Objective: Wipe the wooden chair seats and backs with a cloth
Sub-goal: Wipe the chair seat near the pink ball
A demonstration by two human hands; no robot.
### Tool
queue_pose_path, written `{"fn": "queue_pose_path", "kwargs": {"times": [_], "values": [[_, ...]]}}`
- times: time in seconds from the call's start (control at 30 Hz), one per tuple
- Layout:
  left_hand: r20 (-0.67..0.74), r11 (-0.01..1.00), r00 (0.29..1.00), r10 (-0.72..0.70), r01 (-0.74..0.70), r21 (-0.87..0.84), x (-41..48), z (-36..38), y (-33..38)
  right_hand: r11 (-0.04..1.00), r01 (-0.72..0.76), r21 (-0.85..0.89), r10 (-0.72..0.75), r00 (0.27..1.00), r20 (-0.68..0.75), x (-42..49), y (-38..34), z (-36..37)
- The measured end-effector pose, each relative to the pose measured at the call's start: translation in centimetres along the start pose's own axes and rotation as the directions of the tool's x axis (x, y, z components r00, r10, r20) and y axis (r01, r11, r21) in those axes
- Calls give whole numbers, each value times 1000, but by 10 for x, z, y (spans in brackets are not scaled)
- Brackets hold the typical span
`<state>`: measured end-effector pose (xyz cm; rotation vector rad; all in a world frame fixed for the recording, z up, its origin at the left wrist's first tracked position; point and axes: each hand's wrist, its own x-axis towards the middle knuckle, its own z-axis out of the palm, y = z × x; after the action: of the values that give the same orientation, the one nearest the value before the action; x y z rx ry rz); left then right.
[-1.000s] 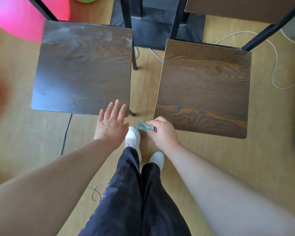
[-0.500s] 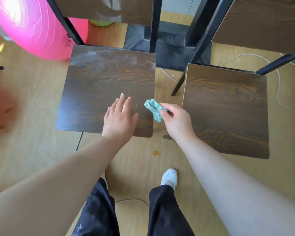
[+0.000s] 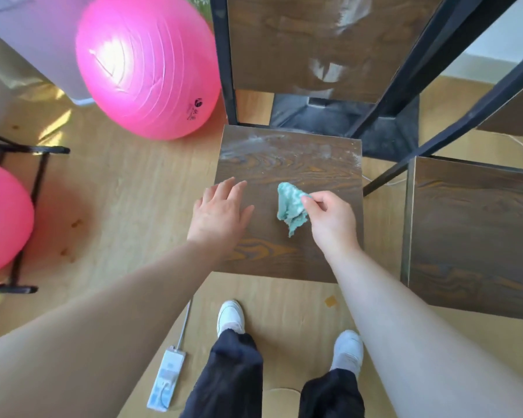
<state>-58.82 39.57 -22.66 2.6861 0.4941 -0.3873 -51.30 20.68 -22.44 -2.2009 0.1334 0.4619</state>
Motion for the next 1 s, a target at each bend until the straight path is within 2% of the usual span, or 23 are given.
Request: {"fn": "queue_pose_path", "kwargs": {"times": [0.2,0.4,0.5,0.57,0.63,0.8,0.9,1.0], "values": [[12,999,999,50,-50,-7,18,-10,-6,1000,-10,2,10,1000,17,5,-19,18],[44,992,995,91,-87,-86,21,2,15,995,-76,61,74,996,49,10,-18,22],[72,978,997,7,8,-207,26,12,22,990,-102,101,95,993,77,14,-16,18],[117,906,988,-98,137,-399,30,14,25,983,-111,143,98,990,98,16,-14,13],[155,843,977,-148,207,-497,34,14,28,972,-125,200,102,987,123,20,-11,10],[204,752,962,-182,270,-601,40,12,35,971,-122,204,75,972,223,28,-5,-6],[211,750,959,-189,279,-600,44,9,38,978,-123,168,71,956,286,32,-1,-12],[209,751,956,-206,291,-593,47,7,43,990,-108,92,77,955,285,38,7,-13]]}}
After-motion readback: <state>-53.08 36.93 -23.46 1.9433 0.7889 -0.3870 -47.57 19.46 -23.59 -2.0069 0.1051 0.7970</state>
